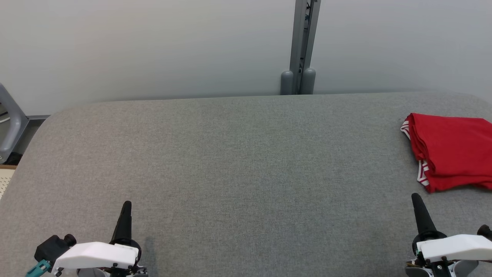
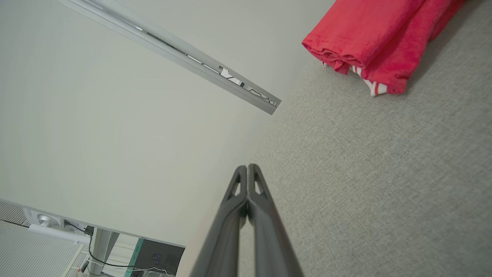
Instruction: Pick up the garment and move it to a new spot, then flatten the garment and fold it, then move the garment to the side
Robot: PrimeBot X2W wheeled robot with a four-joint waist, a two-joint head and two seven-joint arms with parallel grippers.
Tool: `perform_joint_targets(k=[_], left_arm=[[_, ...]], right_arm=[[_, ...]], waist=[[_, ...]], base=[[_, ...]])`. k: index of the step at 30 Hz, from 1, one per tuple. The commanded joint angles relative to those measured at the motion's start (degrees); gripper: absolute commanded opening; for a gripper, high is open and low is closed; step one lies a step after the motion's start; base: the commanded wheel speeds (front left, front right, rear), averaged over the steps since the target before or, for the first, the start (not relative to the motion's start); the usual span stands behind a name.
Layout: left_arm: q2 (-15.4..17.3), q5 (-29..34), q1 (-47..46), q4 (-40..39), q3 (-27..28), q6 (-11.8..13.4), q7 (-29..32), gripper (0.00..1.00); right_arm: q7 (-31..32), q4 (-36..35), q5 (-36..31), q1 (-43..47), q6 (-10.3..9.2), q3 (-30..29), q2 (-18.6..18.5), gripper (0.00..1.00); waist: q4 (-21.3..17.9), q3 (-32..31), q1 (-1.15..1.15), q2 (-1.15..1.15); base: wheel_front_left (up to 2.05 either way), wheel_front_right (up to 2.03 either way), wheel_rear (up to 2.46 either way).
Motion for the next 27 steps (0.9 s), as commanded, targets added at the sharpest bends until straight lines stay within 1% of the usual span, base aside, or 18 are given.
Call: perform_joint_targets(k=[1, 27], left_arm=[[0.3, -2.0, -1.8, -0.9, 0.8, -0.7, 0.5, 0.0], [0.4, -14.6, -2.9, -2.5, 4.0, -3.2, 4.1, 0.0]], right_arm=[[0.6, -1.0, 2.2, -1.3, 0.02, -0.4, -0.5, 0.0], [4.3, -2.0, 15.7, -2.2, 0.02, -1.9, -0.7, 0.0]], waist=[[0.0, 0.0, 0.0, 0.0], [-0.6, 0.5, 0.0, 0.0]], base=[[0.0, 0.0, 0.0], [0.0, 0.0, 0.0]])
